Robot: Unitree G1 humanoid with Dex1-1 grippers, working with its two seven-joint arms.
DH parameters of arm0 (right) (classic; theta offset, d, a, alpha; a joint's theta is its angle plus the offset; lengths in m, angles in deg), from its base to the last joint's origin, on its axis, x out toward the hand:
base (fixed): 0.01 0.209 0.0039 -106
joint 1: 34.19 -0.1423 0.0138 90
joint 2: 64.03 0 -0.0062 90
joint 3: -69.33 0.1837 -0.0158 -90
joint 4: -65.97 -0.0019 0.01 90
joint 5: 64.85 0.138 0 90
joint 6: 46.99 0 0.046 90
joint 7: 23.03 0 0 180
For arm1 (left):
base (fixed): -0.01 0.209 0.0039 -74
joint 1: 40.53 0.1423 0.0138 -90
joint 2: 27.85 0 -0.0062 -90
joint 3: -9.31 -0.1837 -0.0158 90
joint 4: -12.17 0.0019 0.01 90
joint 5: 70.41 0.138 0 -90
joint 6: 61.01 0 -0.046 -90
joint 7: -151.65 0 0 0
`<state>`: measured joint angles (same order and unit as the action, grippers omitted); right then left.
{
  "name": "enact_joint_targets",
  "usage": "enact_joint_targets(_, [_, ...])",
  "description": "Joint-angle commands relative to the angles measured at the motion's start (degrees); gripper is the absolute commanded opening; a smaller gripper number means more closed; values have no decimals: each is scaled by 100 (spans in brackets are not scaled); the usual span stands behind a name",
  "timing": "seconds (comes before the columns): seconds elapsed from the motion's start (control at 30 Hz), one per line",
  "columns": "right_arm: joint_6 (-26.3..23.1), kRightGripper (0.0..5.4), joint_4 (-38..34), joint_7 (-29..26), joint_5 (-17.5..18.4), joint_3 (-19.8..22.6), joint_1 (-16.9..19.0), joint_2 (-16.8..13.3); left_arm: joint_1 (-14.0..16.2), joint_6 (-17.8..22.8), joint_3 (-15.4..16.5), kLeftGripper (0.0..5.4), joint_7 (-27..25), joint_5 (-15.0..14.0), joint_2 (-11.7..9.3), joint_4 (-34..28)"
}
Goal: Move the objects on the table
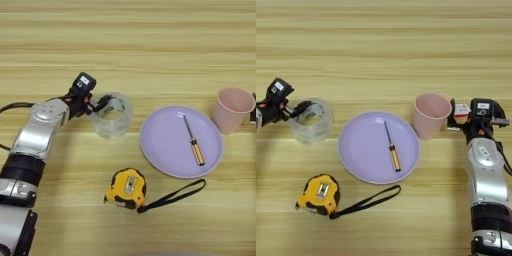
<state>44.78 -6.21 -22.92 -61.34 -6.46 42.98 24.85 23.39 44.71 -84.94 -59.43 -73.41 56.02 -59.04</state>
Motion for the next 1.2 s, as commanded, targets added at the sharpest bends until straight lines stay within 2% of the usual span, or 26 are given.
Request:
enact_joint_targets(0.03, [-64,540,-30,-40,-8,-12,35,-4,279,209,147,421,-11,-203,41,-549])
enact_joint_targets(0.2, [-55,540,-16,-52,-11,-2,31,-6,495,292,252,471,-61,-434,132,-1017])
enact_joint_targets(0.43, [-31,540,-12,-47,-7,18,37,-11,468,168,307,532,120,-501,283,-1068])
enact_joint_targets(0.63, [-26,540,-84,-37,-7,48,73,-30,423,-101,522,537,385,-548,523,-971])
enact_joint_targets(0.73, [-15,540,-75,-47,-8,52,78,-37,338,-351,638,537,591,-545,654,-877])
enact_joint_targets(0.83, [-2,540,-62,-57,-3,61,81,-47,172,-913,759,537,910,-410,739,-587])
enact_joint_targets(0.97, [19,540,-34,-72,6,76,84,-62,-173,-1558,984,537,1487,-316,908,122])
enact_joint_targets(1.07, [36,540,-25,-82,13,103,95,-74,-441,-2065,1133,537,1952,-320,1156,796])
enact_joint_targets(1.13, [40,540,-21,-94,14,118,100,-78,-490,-2264,1202,537,2131,-361,1285,1085])
enact_joint_targets(1.2, [43,540,-13,-110,17,131,101,-85,-515,-2497,1251,537,2250,-340,1317,1329])
